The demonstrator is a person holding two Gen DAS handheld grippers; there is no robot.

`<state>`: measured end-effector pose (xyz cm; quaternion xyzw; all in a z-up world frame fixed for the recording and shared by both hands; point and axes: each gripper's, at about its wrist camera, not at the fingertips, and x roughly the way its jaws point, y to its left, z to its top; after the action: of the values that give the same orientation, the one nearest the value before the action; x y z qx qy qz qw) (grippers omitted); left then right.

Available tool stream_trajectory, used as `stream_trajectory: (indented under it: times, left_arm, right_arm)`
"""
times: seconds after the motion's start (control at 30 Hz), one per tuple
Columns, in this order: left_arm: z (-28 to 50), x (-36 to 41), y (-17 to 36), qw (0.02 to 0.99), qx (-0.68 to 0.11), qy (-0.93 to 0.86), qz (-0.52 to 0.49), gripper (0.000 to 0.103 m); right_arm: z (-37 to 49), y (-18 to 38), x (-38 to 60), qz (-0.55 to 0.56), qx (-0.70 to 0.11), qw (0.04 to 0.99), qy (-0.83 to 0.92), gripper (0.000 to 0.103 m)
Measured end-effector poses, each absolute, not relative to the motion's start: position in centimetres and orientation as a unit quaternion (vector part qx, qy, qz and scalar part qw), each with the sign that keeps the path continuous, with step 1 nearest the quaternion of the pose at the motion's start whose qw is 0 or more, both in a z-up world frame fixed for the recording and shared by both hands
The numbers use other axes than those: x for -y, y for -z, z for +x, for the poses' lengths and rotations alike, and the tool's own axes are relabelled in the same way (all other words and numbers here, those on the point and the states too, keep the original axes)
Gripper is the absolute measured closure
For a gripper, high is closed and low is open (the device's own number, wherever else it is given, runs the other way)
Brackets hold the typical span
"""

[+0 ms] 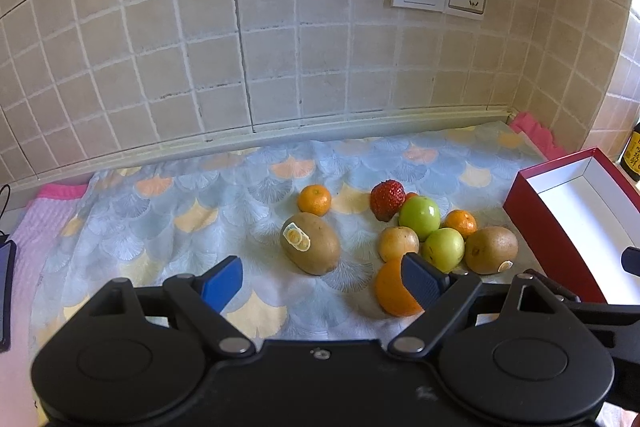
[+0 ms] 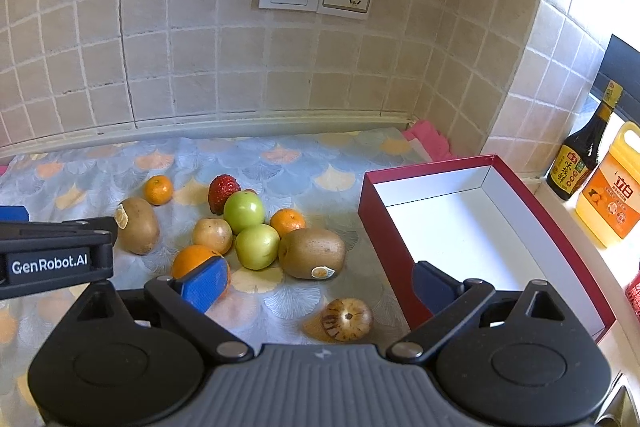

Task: Organize fruits
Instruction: 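Move both tools toward the fruit pile on the cloth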

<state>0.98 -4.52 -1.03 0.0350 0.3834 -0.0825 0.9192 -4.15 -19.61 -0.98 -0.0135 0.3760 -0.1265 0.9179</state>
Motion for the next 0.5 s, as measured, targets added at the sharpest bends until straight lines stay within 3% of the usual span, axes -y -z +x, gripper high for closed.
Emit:
stream_trajectory:
  times: [0.5]
  left_arm:
    - [0.92,4.63,0.95,0.92,-0.383,0.081,0.034,0.001]
  right_arm:
    - [-3.98,1.04,19.21,-0.015,-0.375,0.919,0.123,0.003]
